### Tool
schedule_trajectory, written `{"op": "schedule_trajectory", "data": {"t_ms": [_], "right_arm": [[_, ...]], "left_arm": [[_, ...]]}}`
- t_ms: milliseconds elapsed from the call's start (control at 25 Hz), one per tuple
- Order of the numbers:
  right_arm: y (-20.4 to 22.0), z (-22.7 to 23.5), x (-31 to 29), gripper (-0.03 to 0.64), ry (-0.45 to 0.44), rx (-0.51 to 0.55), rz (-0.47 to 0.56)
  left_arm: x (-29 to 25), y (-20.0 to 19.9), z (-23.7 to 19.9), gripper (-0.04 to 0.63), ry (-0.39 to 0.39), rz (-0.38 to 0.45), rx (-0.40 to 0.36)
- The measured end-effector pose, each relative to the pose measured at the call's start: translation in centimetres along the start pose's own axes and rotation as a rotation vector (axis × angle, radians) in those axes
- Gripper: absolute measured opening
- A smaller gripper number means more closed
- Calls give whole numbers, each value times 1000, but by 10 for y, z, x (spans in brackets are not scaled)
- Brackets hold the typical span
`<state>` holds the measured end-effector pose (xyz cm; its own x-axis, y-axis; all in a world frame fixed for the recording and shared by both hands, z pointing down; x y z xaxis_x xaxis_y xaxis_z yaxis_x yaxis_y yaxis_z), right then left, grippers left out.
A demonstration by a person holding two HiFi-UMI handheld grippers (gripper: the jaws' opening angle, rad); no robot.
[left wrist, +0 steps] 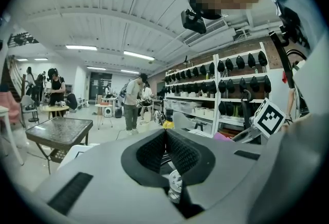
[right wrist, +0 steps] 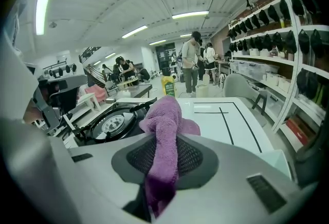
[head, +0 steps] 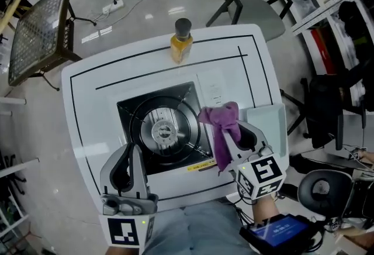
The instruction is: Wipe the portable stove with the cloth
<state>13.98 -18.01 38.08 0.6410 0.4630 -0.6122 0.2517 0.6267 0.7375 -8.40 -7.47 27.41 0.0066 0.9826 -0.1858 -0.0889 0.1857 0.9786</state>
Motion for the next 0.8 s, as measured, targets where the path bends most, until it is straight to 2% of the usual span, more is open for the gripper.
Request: {"op": "schedule_trajectory", "data": {"t_ms": [120,400,520,680,800], "right_arm": [[-10,3,-12,106,-18,14,-6],[-33,10,-38,106,-54,43,-15],[-41,14,-47,106,-67,57,-18],[-52,16,-60,106,-81,72,-19],[-59,17,-69,106,-88,80,-15]], "left_arm": [[1,12,-8,18,-41,-62,12],[-3,15,-18,18,-123,-75,29],[0,22,-19,18,-161,-113,37],[-6,11,-22,18,-202,-61,39],[0,14,-23,18,-236,-90,38]]}}
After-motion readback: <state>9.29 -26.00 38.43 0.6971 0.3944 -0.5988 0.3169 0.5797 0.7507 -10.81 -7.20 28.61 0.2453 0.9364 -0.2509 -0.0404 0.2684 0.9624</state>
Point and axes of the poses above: the fingertips, and each gripper's own axes: x backward along the fingers, z to its right, y out of its underside, the point moved 6 cm from there along x, backward along the fingers, and after that the axes turned 9 degrees about -x, right-handed, at the moved point
